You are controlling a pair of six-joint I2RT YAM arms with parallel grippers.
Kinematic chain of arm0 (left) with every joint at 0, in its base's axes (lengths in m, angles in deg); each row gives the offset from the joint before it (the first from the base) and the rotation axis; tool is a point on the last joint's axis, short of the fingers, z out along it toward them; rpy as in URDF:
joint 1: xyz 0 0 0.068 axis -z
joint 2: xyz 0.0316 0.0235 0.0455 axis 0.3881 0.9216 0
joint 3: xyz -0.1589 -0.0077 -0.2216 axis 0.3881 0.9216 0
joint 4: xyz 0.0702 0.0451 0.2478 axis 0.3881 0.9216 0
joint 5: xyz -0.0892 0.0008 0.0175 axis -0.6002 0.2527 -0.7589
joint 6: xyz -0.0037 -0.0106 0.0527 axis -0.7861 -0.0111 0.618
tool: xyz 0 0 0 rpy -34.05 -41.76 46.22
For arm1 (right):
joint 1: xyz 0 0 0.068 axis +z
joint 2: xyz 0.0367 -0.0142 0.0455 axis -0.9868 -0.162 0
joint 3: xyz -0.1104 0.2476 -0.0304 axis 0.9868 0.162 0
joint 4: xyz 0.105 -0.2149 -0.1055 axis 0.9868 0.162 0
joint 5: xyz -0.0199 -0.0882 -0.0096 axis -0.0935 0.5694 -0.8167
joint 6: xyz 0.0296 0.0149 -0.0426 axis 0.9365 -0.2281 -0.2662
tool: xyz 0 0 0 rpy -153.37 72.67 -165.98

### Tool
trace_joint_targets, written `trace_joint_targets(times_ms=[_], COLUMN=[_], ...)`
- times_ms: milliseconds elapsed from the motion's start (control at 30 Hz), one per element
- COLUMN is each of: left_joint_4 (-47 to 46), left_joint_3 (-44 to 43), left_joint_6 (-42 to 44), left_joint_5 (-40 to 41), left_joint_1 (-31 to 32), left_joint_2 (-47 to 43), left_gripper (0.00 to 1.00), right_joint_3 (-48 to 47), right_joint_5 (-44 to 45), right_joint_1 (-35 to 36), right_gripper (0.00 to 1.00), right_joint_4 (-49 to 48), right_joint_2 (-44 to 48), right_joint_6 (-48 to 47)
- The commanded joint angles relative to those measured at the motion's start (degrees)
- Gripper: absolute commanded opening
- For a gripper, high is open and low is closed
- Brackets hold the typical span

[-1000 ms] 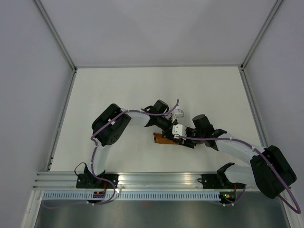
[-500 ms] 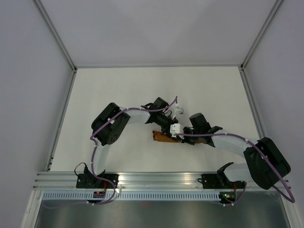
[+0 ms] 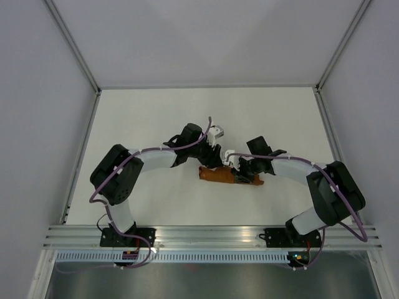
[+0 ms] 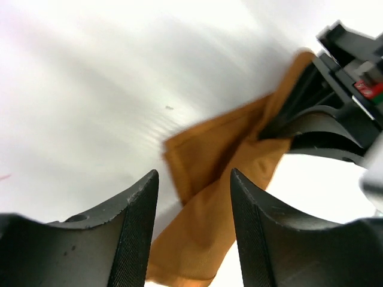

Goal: Fold the napkin, place the utensils inside, and roll it up
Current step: Roll the napkin at the center of the board.

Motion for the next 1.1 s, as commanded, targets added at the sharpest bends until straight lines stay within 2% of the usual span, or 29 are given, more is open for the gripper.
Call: trace_joint_targets(times_ms=[0,167,267,367,433,467,533,667,733,767,833,933,1067], left_joint_4=[-12.5,-15.6,-15.08,-15.42,-17.09,-17.53,-17.63,-15.7,-16.13,-16.22,-16.31,-17.18,-13.49], left_joint_3=[5.89,11.8,15.49,18.39,20.15,21.72,22.79,22.97,22.71,22.44,21.66,20.6,19.1], left_joint_6=[-5.46,-9.24,-11.53,-16.0,-20.92,-22.42,-25.94,-36.38,-38.33,-40.61,-44.03,-46.86,-57.05], left_joint_5=[12.85,20.08,27.72,38.77,42.66,47.72,55.81,63.83,69.18,70.61,73.25,75.54,80.64], left_joint_1=[-0.27,0.35,2.98,7.45,9.48,12.36,16.93,21.95,24.24,26.08,27.41,28.82,30.32], left_joint_2=[-7.63,-13.97,-16.61,-18.2,-18.99,-19.34,-19.17,-17.07,-15.57,-14.17,-12.49,-9.86,-7.74], left_gripper=[0.57,0.59,0.62,0.62,0.63,0.64,0.66,0.69,0.72,0.77,0.81,0.81,0.84], right_joint_3=[-2.37,-8.17,-11.41,-14.06,-15.37,-15.56,-16.43,-17.49,-18.1,-18.28,-18.37,-18.64,-18.55], right_joint_5=[-1.82,-5.34,-7.44,-8.33,-8.6,-8.68,-8.86,-8.86,-8.86,-8.86,-8.86,-8.77,-8.42], right_joint_1=[-2.13,-4.33,-5.3,-6.0,-6.27,-6.27,-6.44,-6.62,-6.71,-6.71,-6.8,-6.8,-6.88], right_gripper=[0.12,0.11,0.11,0.11,0.11,0.11,0.1,0.11,0.1,0.1,0.1,0.1,0.1], right_joint_4=[9.7,14.97,17.78,19.46,19.9,19.9,20.42,20.69,20.78,20.6,20.34,20.25,19.29], right_joint_2=[-5.43,-11.67,-14.74,-17.65,-19.32,-19.67,-20.81,-22.31,-23.1,-23.45,-23.8,-24.24,-24.42], right_joint_6=[-0.35,0.09,0.88,2.28,3.43,3.87,4.66,6.33,7.12,7.39,8.18,9.05,10.29])
